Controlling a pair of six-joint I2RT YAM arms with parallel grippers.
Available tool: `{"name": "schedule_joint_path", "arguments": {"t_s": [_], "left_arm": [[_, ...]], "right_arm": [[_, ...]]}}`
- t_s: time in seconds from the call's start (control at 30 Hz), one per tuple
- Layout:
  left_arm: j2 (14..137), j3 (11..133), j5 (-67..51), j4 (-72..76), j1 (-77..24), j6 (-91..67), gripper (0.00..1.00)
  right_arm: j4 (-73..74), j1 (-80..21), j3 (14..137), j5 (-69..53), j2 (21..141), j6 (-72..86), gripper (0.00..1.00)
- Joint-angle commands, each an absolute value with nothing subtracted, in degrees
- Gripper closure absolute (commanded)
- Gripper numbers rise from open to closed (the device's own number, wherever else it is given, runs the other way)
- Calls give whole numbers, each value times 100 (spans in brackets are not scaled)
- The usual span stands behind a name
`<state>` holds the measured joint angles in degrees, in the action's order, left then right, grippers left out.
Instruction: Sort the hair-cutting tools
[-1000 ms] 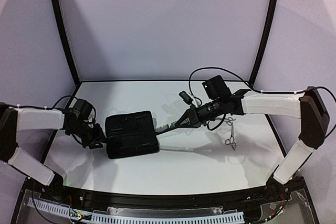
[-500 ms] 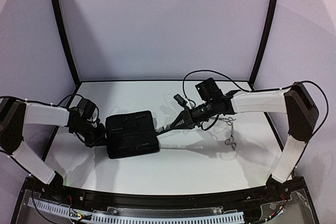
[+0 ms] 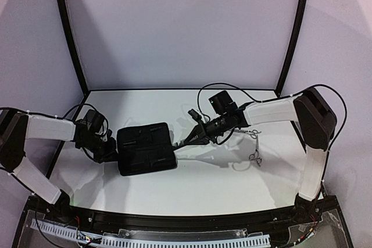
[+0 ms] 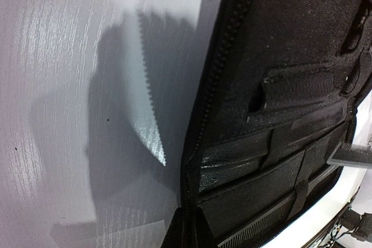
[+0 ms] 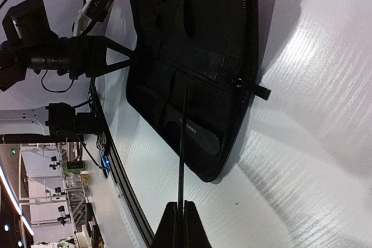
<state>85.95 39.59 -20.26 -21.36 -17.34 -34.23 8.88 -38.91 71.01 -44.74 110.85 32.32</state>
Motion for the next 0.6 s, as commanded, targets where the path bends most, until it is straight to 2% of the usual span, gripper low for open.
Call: {"name": "schedule_joint_path", "arguments": {"t_s": [0.0, 0.57], "left_arm": [[8431, 3841, -2211, -2048, -1738, -3229, 99], [8392, 3745, -2367, -1885, -1734, -3256, 99]], "right_arm": [[644, -3818, 7198, -4627, 11386, 3463, 100], [619, -3875, 7341, -4864, 11877, 3748, 100]]}}
